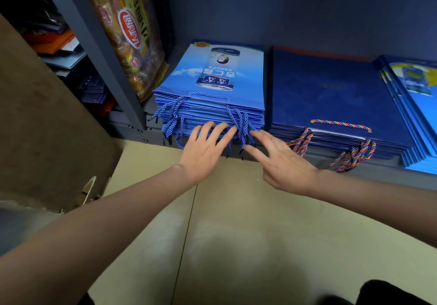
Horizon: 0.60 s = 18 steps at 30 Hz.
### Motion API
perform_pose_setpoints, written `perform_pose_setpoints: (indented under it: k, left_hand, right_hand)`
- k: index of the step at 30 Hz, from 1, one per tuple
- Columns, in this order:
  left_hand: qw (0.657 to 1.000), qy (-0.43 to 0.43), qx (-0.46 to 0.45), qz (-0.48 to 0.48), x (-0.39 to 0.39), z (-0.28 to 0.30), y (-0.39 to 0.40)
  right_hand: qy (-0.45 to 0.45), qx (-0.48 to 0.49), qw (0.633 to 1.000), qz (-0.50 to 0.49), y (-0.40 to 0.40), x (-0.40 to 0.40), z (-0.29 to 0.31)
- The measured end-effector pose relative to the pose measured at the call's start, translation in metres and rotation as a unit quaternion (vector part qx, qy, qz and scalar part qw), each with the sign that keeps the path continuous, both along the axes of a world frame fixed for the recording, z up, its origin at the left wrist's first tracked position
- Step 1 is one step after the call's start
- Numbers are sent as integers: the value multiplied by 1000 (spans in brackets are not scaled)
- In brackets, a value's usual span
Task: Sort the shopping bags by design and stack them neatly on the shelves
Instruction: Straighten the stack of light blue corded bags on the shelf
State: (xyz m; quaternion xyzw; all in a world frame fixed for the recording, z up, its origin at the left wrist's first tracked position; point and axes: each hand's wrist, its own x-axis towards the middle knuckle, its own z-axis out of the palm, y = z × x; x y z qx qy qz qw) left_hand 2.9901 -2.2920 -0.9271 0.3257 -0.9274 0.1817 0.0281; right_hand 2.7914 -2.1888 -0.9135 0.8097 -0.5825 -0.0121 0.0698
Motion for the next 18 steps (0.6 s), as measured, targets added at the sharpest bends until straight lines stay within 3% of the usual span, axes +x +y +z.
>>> perform_pose_setpoints:
  k: [2,7,12,15,18]
  left_hand:
    - [1000,-10,1,12,-4,0,5]
    - [984,-168,47,-32,7,5,-1]
    - [975,-200,60,-77,19,18,-9]
    - [974,-211,66,-58,19,19,-4]
    - [986,-150,46,-61,17,8,1]
  right_hand:
    - [-6,34,999,3,-1,4,-4]
    - [27,87,996,17,-2,16,-12]
    - [-18,213,976,52,15,16,-15]
    - [-57,125,988,76,19,14,-18]
    - [-91,35,995,26,7,14,-6]
